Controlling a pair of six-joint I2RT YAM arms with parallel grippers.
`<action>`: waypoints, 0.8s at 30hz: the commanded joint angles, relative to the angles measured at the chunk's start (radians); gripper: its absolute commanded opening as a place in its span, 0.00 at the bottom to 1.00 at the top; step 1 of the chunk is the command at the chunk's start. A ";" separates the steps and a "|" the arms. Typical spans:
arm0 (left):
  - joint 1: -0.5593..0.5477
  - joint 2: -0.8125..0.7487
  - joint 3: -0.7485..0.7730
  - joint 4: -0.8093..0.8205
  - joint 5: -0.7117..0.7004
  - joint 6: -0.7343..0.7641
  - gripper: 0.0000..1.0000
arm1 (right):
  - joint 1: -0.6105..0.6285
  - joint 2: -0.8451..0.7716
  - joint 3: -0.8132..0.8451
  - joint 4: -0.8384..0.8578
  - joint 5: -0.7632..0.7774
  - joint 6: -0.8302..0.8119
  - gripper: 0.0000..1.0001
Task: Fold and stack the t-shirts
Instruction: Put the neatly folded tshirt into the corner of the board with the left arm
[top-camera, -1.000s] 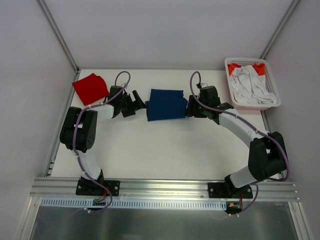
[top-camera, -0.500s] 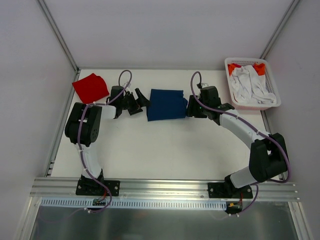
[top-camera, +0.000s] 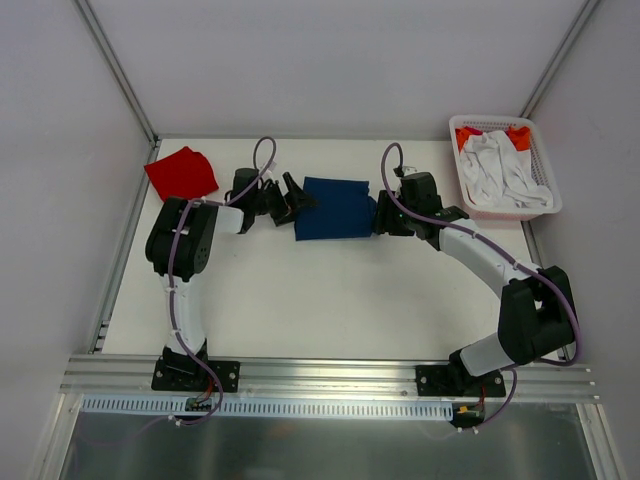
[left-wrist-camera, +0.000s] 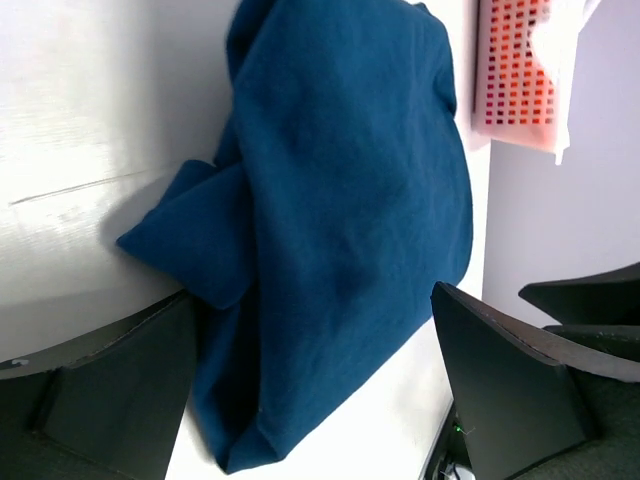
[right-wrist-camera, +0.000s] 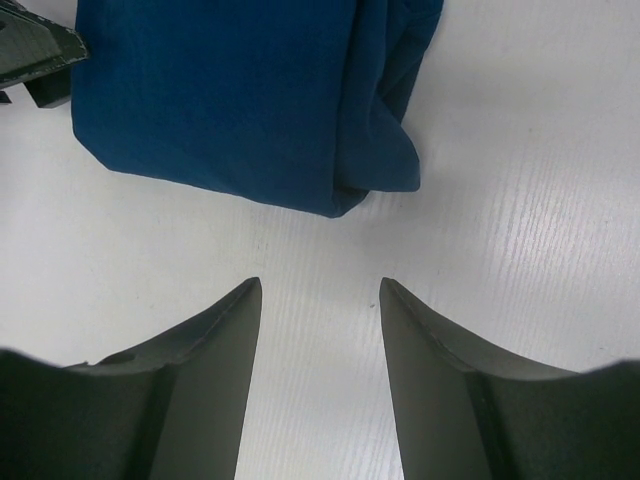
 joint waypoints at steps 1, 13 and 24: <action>-0.032 0.058 0.022 -0.010 0.042 -0.009 0.96 | 0.004 -0.041 -0.006 0.021 -0.011 0.011 0.54; -0.069 0.116 0.066 -0.016 0.064 -0.025 0.00 | 0.002 -0.052 -0.011 0.021 0.001 0.011 0.54; -0.068 -0.024 0.215 -0.407 -0.039 0.233 0.00 | 0.001 -0.061 -0.026 0.033 -0.002 0.018 0.54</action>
